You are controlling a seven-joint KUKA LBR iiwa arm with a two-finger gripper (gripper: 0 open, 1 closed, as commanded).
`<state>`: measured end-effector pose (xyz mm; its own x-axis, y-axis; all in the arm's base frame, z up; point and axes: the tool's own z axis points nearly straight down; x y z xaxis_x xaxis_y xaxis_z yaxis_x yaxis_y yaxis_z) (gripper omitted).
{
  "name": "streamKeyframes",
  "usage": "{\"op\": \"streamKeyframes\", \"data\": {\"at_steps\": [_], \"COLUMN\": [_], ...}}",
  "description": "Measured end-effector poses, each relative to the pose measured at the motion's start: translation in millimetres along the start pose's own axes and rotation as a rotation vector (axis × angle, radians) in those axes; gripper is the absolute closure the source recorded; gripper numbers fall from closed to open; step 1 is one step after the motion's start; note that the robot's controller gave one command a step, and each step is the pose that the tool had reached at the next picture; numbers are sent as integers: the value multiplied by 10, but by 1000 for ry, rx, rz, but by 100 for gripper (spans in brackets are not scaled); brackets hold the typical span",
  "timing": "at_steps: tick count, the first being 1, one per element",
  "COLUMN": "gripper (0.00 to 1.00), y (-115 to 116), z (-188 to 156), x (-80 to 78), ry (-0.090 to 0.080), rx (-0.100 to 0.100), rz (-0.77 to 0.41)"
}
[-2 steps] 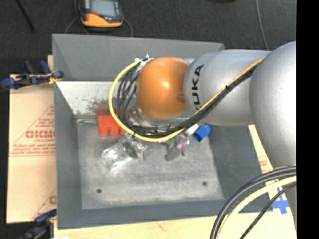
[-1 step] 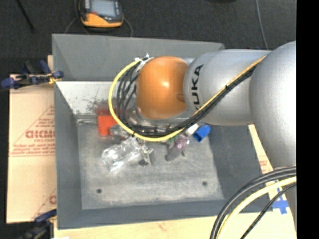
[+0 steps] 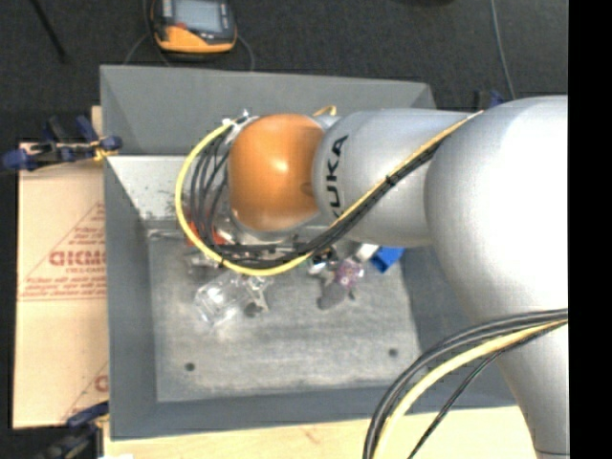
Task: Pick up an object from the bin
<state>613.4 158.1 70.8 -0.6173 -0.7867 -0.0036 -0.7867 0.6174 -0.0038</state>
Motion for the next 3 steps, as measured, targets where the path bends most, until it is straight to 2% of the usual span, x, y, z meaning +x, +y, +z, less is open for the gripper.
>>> {"op": "streamKeyframes", "data": {"at_steps": [1, 2, 3], "gripper": [100, 100, 100], "y": [-3, 37, -51], "z": [-19, -949, -1615], "x": [-8, 14, -21], "ry": [-3, -3, -3], "rx": [-1, 2, 2], "rz": [6, 32, -201]}}
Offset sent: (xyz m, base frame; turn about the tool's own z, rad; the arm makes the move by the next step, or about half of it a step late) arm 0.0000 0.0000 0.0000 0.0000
